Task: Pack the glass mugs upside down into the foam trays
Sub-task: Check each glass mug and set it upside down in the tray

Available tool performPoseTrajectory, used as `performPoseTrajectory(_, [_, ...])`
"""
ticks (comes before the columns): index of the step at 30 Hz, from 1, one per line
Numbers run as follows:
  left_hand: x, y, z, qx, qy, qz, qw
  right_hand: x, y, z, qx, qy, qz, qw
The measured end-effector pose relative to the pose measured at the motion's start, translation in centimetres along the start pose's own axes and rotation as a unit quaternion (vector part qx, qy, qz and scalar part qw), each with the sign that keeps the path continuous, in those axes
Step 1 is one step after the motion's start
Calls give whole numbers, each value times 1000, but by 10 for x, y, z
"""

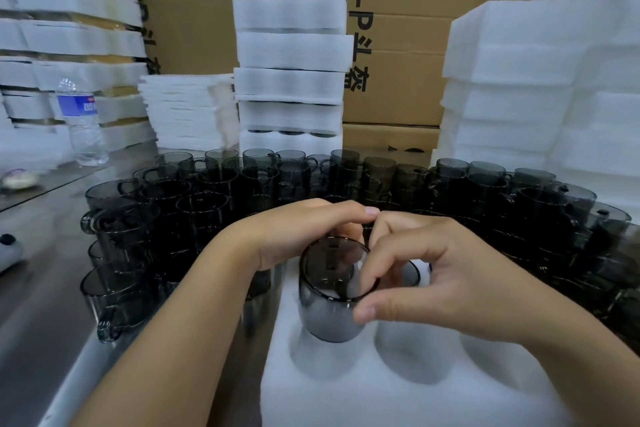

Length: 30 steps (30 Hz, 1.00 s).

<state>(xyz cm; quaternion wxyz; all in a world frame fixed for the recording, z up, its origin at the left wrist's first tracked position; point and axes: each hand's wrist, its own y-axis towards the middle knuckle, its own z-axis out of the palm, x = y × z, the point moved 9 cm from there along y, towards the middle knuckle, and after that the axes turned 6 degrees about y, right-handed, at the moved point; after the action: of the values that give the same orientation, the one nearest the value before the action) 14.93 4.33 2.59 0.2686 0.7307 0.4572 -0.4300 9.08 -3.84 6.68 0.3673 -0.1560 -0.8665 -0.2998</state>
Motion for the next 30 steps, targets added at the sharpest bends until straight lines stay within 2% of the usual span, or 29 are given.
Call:
performPoseTrajectory(6, [-1,-2,5,52,-11,12,999,-6,-1,20,86,15,29,996])
performPoseTrajectory(16, [1,-15,-21,8,39,17,999,-15,-4,26,139,57,74,986])
performPoseTrajectory(22, [6,-29,-13,116,98,12,988,-19,-4,29,165,69,102,979])
performPoseTrajectory(26, [7,-34,1,196,146,19,969,-28,-7,28,161,70,125,977])
performPoseTrajectory(30, [3,-36,4,218,167,24,961,-31,-5,23,129,57,125,982])
